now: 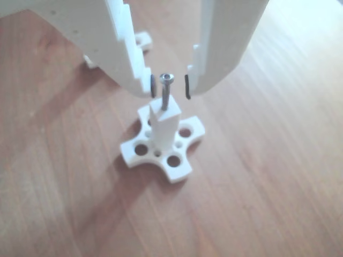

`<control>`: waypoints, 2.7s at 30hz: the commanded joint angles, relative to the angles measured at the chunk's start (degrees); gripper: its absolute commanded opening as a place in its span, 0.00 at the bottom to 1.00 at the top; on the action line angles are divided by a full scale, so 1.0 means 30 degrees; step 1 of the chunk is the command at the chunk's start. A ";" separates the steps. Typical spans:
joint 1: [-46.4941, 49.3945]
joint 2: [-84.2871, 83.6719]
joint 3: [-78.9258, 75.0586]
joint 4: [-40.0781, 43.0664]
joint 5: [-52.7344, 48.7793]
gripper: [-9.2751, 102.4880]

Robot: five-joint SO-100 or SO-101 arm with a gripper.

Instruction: Grab the screw and set it in the hole.

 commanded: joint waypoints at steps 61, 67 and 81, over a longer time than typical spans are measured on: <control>-0.0293 0.0088 -0.2344 0.0322 0.0000 0.04; -0.0762 0.0264 -0.2637 0.0937 0.0059 0.04; -0.2461 0.0791 -0.3076 0.2051 0.0791 0.04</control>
